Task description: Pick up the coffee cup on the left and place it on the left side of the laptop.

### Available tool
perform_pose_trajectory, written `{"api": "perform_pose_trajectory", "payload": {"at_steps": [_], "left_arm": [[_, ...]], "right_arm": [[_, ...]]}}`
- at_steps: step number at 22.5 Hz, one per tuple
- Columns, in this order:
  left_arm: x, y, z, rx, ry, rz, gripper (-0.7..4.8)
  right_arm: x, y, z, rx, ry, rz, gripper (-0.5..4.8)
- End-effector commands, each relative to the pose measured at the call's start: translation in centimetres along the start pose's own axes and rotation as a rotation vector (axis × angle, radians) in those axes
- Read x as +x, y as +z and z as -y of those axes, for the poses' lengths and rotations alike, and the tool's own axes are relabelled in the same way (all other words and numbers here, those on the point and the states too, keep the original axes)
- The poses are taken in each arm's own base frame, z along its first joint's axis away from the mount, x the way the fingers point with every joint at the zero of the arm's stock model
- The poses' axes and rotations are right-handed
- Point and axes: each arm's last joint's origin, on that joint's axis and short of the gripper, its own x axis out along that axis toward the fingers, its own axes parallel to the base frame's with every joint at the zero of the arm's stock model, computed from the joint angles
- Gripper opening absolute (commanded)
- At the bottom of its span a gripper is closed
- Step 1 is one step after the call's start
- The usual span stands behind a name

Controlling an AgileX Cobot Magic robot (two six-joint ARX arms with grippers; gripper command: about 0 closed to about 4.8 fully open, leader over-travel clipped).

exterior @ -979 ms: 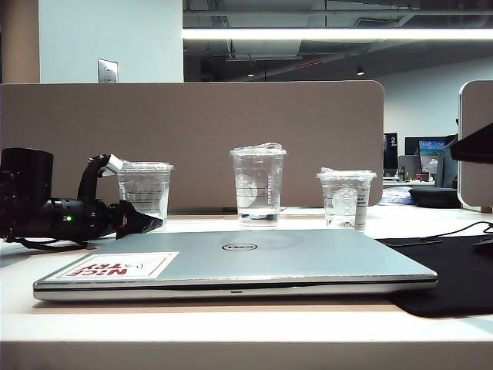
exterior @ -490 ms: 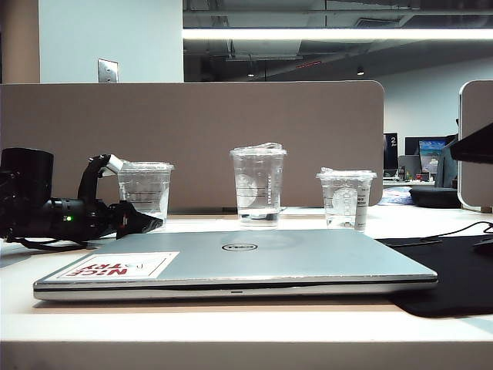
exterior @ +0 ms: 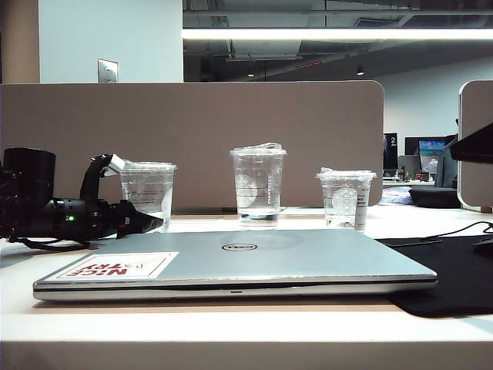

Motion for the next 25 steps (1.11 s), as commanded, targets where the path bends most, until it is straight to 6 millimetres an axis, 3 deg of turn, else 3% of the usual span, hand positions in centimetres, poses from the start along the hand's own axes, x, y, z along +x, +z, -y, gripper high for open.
{"api": "perform_pose_trajectory", "payload": {"at_steps": [1, 25], "left_arm": [[-0.1, 0.0, -0.1, 0.009, 0.01, 0.006, 3.09], [-4.4, 2.0, -2.4, -0.033, -0.044, 0.174, 3.08]], "right_arm": [[0.0, 0.0, 0.0, 0.003, 0.001, 0.014, -0.04], [0.0, 0.0, 0.0, 0.004, 0.0, 0.014, -0.04]]}}
